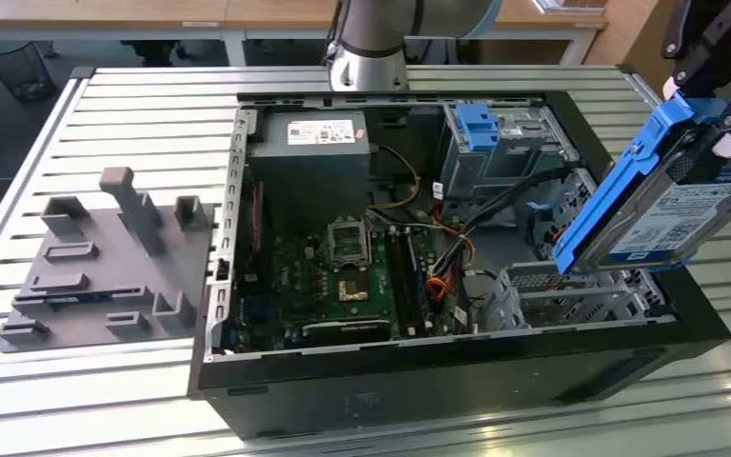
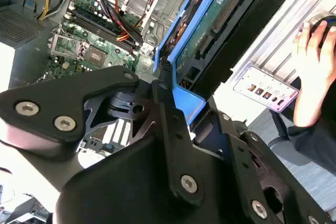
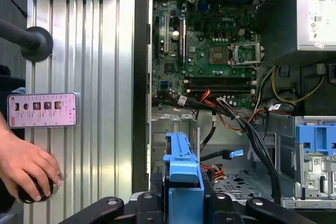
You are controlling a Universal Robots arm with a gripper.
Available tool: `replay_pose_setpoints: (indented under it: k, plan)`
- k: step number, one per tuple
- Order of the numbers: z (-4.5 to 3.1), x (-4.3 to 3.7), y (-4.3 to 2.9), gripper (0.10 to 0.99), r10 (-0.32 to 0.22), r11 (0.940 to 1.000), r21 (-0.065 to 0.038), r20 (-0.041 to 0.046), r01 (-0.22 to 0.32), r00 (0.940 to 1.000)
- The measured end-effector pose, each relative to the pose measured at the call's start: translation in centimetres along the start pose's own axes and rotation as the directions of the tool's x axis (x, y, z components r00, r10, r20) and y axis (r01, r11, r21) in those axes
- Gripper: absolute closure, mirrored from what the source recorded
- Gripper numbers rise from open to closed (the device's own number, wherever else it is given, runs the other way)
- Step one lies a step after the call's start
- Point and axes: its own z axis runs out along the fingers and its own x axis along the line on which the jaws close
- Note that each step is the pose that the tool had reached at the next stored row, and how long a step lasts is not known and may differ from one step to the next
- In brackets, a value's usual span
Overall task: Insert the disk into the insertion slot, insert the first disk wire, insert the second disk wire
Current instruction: 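Insert the disk into the insertion slot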
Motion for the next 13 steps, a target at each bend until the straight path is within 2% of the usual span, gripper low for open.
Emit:
replay_pose_setpoints:
  k: [10, 11, 13]
  plan:
    - [0.02, 0.01, 0.16, 0.722, 0.000, 1.0000, 0.000, 0.0001, 0.000, 1.0000]
    - [0.17, 0.01, 0.71, 0.722, 0.000, 1.0000, 0.000, 0.0000, 0.000, 1.0000]
    - [0.19, 0.01, 0.74, 0.722, 0.000, 1.0000, 0.000, 0.0001, 0.000, 1.0000]
